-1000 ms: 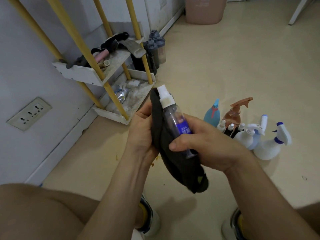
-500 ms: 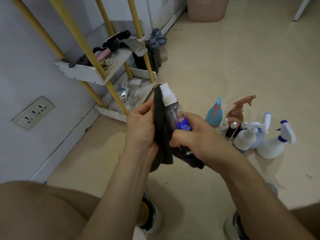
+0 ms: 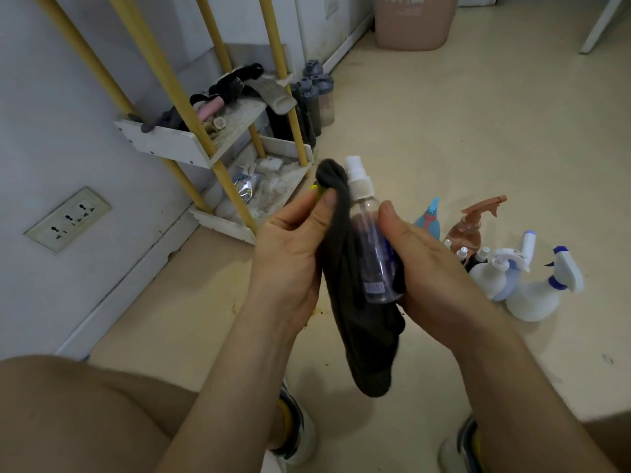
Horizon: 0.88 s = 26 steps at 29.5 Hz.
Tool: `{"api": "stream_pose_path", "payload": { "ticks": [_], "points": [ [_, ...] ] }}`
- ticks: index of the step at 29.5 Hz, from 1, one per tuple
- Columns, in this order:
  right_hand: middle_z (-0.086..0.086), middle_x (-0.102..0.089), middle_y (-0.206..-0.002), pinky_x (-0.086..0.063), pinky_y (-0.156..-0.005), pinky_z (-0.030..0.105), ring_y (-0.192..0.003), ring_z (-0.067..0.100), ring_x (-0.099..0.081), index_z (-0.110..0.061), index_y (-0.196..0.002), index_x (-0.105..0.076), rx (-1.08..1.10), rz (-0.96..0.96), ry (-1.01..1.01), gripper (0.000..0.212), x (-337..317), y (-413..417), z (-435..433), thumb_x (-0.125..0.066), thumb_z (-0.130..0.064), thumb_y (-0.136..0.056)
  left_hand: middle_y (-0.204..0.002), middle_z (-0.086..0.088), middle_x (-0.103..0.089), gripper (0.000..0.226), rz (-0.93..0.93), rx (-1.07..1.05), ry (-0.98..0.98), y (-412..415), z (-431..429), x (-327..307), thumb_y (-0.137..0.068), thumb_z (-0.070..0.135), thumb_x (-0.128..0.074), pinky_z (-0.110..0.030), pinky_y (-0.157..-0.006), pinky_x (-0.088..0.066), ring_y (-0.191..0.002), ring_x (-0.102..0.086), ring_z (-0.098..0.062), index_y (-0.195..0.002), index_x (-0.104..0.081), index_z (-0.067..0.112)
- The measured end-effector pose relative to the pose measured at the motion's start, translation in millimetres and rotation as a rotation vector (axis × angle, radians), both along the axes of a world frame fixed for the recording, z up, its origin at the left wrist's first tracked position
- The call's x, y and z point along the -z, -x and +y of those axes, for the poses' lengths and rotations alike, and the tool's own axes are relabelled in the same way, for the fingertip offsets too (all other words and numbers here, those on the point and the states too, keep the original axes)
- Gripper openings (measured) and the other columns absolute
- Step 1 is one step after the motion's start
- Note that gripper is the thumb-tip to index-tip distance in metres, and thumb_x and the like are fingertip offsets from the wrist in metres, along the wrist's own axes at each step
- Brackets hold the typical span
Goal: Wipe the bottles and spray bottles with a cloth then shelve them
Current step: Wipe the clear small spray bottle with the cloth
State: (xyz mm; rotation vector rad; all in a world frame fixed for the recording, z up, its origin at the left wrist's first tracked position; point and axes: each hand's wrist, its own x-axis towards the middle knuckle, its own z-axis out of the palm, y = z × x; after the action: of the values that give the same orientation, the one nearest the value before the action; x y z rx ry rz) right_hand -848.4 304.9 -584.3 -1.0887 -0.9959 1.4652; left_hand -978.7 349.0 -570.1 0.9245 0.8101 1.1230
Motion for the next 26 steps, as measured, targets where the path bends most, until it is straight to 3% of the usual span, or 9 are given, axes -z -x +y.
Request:
{"api": "stream_pose_path", "payload": {
  "ticks": [5,9,11,14,16,19,21,24,26],
  "points": [
    [0.011,-0.072,-0.104,-0.05,-0.099,0.05,-0.104,0.023,-0.068,-0.027,-0.105,-0.071,0.19,0.002,-0.033,0.043,1.1,10.6,2.7,-0.042,-0.054,-0.09,-0.092,0.0,-0.076,0.02,0.163,-0.05,-0.157,-13.4,-12.3,8.0,-0.081,0.019,-0.067,-0.023,-0.074,-0.056,-0.087,-0.071,-0.012,-0.099,-0.076,0.019],
    [0.018,-0.068,-0.096,-0.054,-0.088,0.049,-0.091,0.025,-0.066,-0.02,-0.097,-0.068,0.428,-0.042,-0.064,0.038,4.4,17.2,5.5,-0.04,-0.046,-0.1,-0.108,0.002,-0.074,0.034,0.387,-0.037,-0.345,-17.1,-21.8,20.0,-0.09,-0.004,-0.062,-0.027,-0.088,-0.055,-0.104,-0.068,-0.009,-0.115,-0.07,0.018],
    [0.01,-0.069,-0.091,-0.059,-0.078,0.042,-0.088,0.022,-0.068,-0.017,-0.096,-0.069,0.402,0.062,-0.015,0.042,3.7,6.3,6.4,-0.043,-0.05,-0.098,-0.107,-0.002,-0.074,0.044,0.272,0.093,-0.259,-4.6,-14.7,16.3,-0.082,-0.013,-0.054,-0.023,-0.083,-0.054,-0.103,-0.068,-0.01,-0.113,-0.07,0.015],
    [-0.002,-0.072,-0.082,-0.056,-0.064,0.026,-0.075,0.01,-0.07,-0.019,-0.095,-0.07,0.331,0.178,0.001,0.044,-1.9,-6.7,6.7,-0.045,-0.054,-0.086,-0.103,-0.007,-0.071,0.047,0.009,0.33,0.035,8.6,-2.5,3.1,-0.077,0.015,-0.053,-0.029,-0.084,-0.053,-0.09,-0.064,-0.018,-0.123,-0.064,0.01],
    [-0.01,-0.067,-0.07,-0.052,-0.057,0.02,-0.065,0.002,-0.065,-0.017,-0.096,-0.064,0.365,0.057,-0.081,0.035,-3.8,-1.3,6.9,-0.046,-0.047,-0.092,-0.09,-0.005,-0.068,0.039,0.179,0.307,-0.044,0.0,-1.0,3.8,-0.09,0.033,-0.057,-0.034,-0.081,-0.054,-0.081,-0.061,-0.016,-0.123,-0.065,0.013],
    [-0.016,-0.061,-0.071,-0.046,-0.055,0.013,-0.065,-0.004,-0.059,-0.014,-0.098,-0.05,0.434,-0.21,-0.172,0.024,-0.1,8.3,6.5,-0.035,-0.033,-0.104,-0.106,-0.024,-0.067,0.036,0.375,0.183,-0.203,-19.3,-8.0,10.7,-0.089,0.031,-0.064,-0.049,-0.097,-0.052,-0.103,-0.065,-0.03,-0.122,-0.067,0.015],
    [-0.016,-0.057,-0.069,-0.041,-0.055,0.012,-0.063,-0.004,-0.053,-0.016,-0.095,-0.045,0.446,-0.383,-0.194,0.023,-0.8,8.8,7.7,-0.031,-0.031,-0.106,-0.114,-0.017,-0.069,0.036,0.316,0.104,-0.185,-22.4,-10.8,15.2,-0.09,0.024,-0.065,-0.043,-0.101,-0.05,-0.112,-0.064,-0.027,-0.122,-0.065,0.009],
    [-0.009,-0.052,-0.068,-0.037,-0.052,0.015,-0.06,0.0,-0.051,-0.016,-0.097,-0.043,0.498,-0.504,-0.099,0.007,-0.8,0.6,10.5,-0.04,-0.021,-0.102,-0.105,-0.012,-0.074,0.039,0.172,-0.004,-0.133,-23.5,-10.9,9.3,-0.087,0.017,-0.065,-0.04,-0.091,-0.056,-0.1,-0.07,-0.025,-0.119,-0.055,-0.001],
    [-0.005,-0.055,-0.075,-0.041,-0.057,0.022,-0.065,0.007,-0.052,-0.017,-0.1,-0.051,0.546,-0.358,0.056,0.007,0.6,-8.1,12.4,-0.049,-0.012,-0.095,-0.09,-0.008,-0.075,0.044,0.167,-0.056,-0.165,-21.2,-7.5,1.7,-0.078,0.024,-0.067,-0.038,-0.078,-0.06,-0.082,-0.072,-0.022,-0.114,-0.054,0.002]
  ]
}}
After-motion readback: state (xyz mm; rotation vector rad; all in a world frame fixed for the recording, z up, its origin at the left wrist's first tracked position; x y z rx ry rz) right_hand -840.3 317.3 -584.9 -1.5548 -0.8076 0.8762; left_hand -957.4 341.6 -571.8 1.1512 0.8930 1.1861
